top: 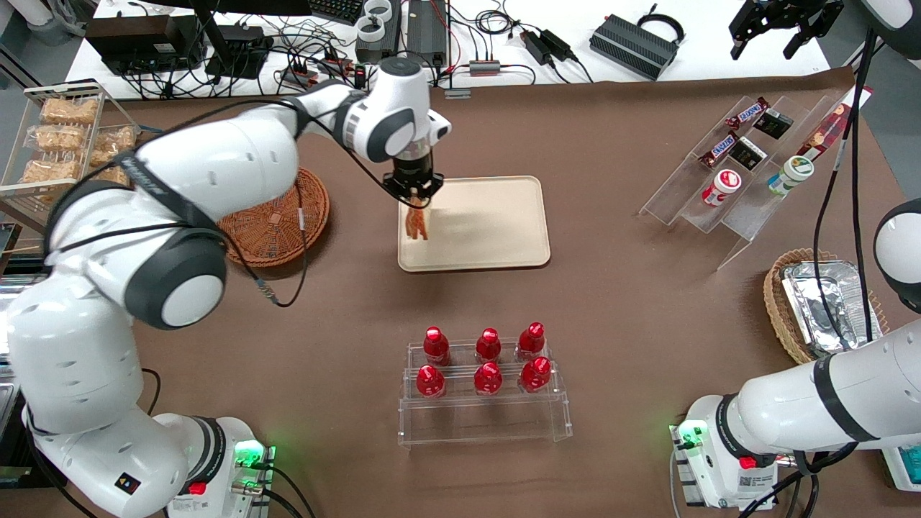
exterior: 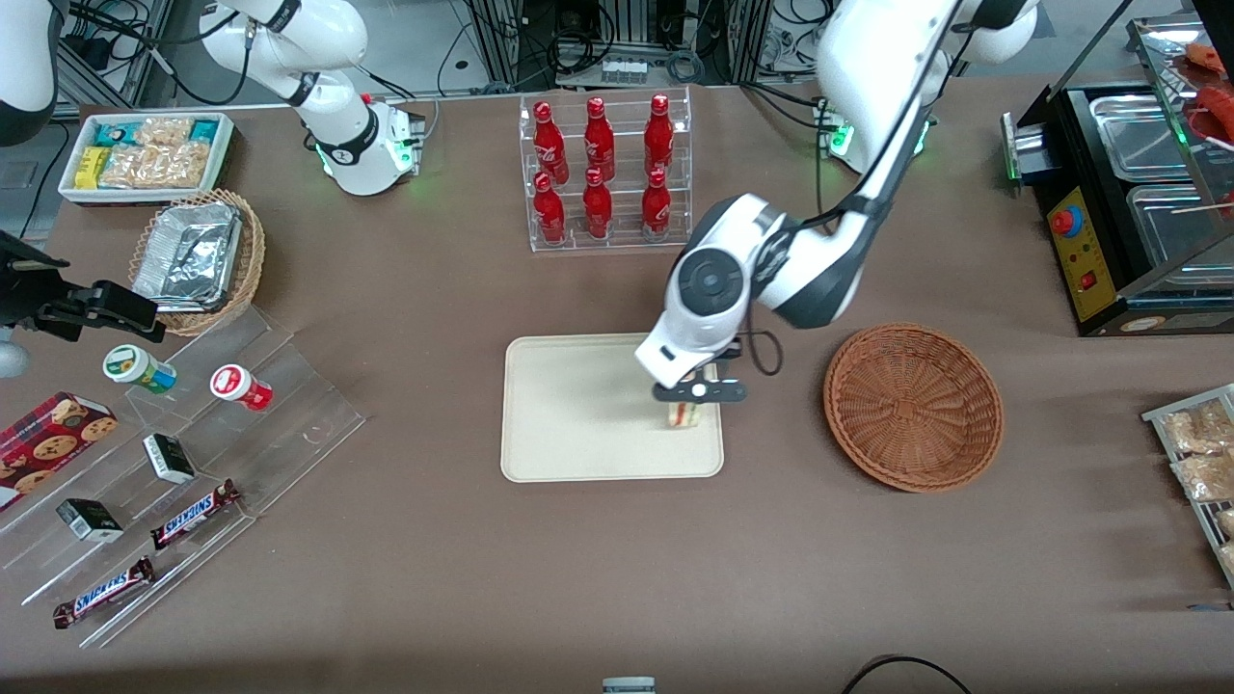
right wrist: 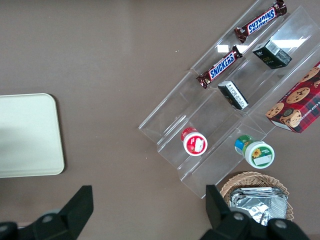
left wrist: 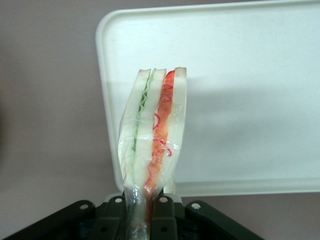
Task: Place sandwich from basket to tray
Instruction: 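Lift the sandwich with the left gripper and carry it toward the tray, then lower the sandwich onto the cream tray and open the left gripper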
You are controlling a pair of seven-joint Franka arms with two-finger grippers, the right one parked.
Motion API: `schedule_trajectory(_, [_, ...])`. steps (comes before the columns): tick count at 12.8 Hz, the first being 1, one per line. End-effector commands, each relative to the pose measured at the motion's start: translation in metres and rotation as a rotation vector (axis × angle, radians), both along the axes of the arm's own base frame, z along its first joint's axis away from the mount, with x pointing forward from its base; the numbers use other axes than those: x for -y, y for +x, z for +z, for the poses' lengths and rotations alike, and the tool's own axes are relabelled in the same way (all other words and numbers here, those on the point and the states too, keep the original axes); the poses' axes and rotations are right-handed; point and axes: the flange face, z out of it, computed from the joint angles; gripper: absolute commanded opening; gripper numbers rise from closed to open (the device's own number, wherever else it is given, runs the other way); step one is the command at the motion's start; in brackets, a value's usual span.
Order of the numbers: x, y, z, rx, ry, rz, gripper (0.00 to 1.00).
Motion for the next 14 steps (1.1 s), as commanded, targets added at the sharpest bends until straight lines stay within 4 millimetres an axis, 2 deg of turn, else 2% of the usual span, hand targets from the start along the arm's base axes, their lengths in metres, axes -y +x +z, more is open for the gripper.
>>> schedule_trajectory(1, [0.035, 0.003, -0.036, 0.010, -0.009, 0.035, 0.00])
schedule_trajectory(3, [0.041, 0.008, -0.056, 0.042, -0.024, 0.074, 0.00])
schedule_trajectory(10, [0.038, 0.010, -0.056, 0.043, -0.011, 0.077, 0.00])
schedule_trajectory(11, [0.039, 0.009, -0.056, 0.044, -0.012, 0.080, 0.47])
schedule_trajectory(12, [0.039, 0.010, -0.057, 0.045, -0.011, 0.080, 0.99])
schedule_trajectory(14, [0.043, 0.007, -0.056, 0.048, -0.010, 0.112, 1.00])
